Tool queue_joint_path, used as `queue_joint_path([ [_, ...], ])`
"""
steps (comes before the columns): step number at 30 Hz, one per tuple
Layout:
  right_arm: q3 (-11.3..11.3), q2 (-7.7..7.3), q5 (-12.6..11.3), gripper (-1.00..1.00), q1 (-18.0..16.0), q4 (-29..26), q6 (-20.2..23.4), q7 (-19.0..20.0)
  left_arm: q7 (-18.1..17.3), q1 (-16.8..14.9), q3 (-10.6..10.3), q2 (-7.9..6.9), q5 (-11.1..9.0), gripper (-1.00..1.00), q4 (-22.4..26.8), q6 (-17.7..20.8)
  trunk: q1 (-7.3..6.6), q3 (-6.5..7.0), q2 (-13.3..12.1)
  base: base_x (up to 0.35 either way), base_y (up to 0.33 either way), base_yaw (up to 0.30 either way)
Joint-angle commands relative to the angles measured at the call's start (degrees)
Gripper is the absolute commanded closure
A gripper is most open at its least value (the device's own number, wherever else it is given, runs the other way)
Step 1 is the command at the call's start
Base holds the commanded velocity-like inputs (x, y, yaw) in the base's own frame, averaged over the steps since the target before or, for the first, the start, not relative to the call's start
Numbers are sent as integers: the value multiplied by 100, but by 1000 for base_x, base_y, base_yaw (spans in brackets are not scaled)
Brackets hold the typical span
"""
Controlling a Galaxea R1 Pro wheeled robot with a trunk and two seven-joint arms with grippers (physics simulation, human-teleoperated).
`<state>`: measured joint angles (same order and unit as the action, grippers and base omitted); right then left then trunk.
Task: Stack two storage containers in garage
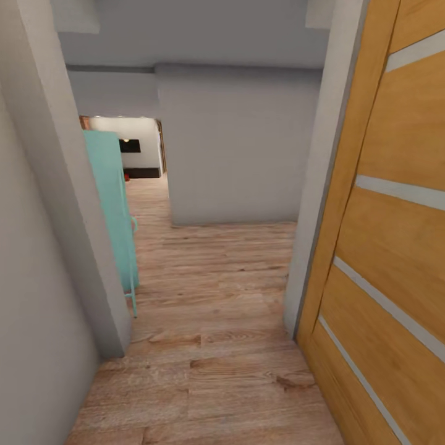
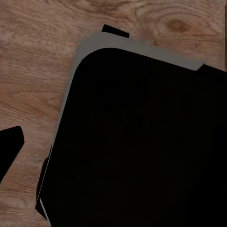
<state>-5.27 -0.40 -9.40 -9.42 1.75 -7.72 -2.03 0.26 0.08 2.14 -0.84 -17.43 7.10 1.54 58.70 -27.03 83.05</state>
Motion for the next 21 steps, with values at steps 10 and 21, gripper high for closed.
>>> queue_joint_path([
  [10,-17,-26,867,-100,-8,18,-118,1,-3,1,23,-11,-26,-100,22,41,3,-5,3,326,0,0],
  [21,-5,-44,682,-100,-8,13,-138,-18,17,1,23,-13,-32,-100,22,-18,3,-5,3,327,0,0],
])
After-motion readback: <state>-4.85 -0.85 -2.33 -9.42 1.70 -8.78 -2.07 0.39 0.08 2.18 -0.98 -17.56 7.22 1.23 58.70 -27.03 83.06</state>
